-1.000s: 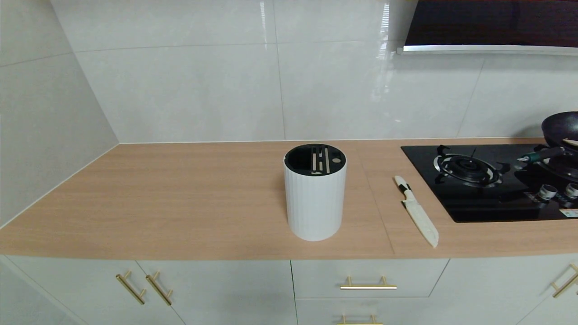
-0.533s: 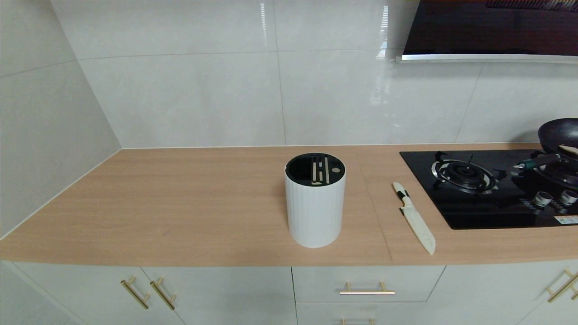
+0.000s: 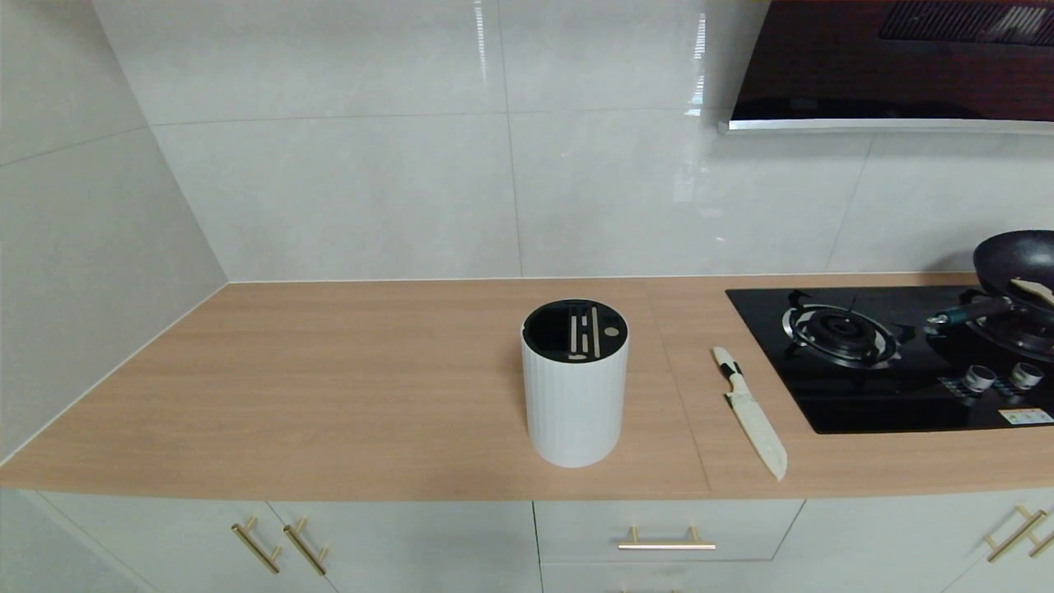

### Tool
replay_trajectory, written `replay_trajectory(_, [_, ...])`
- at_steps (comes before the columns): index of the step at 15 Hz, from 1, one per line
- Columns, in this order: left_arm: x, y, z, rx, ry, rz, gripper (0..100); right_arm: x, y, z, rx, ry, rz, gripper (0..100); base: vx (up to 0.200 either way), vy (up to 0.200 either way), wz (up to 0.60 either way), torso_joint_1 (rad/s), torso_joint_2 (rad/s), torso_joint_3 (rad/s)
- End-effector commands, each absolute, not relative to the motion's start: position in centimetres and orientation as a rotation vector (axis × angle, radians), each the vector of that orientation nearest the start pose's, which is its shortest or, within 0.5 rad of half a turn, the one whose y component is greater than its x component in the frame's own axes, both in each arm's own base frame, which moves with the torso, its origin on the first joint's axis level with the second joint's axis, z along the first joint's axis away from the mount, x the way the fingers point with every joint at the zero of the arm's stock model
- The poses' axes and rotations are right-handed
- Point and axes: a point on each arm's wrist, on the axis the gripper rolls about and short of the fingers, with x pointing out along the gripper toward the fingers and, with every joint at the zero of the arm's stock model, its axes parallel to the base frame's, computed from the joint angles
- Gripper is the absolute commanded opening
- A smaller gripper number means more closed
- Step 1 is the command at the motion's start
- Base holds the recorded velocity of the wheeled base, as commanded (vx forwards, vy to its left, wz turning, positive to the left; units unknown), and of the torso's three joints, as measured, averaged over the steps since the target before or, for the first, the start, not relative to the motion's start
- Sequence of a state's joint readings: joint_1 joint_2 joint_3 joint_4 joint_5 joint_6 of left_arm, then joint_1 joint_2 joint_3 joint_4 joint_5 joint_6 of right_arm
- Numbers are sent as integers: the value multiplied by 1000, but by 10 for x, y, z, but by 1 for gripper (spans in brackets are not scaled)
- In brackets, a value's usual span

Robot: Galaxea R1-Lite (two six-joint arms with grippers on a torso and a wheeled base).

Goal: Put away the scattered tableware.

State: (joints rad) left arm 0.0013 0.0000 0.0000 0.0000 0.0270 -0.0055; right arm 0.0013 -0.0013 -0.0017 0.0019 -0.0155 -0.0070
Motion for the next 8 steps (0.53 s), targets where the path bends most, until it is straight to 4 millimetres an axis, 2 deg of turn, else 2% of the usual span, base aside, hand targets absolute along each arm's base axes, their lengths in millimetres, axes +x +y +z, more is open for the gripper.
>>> replay_trajectory(1, [-23,1,75,-6,0,29,100,-23,0,76,-6,2,-14,100,0,0,0,0,0,0])
replay_trajectory(6, [-23,1,75,-6,0,29,100,-23,0,76,-12,0,-12,100,0,0,0,0,0,0])
replay_trajectory(8, [-23,1,75,-6,0,29,100,-26,0,87,-4,-52,-2,100,0,0,0,0,0,0])
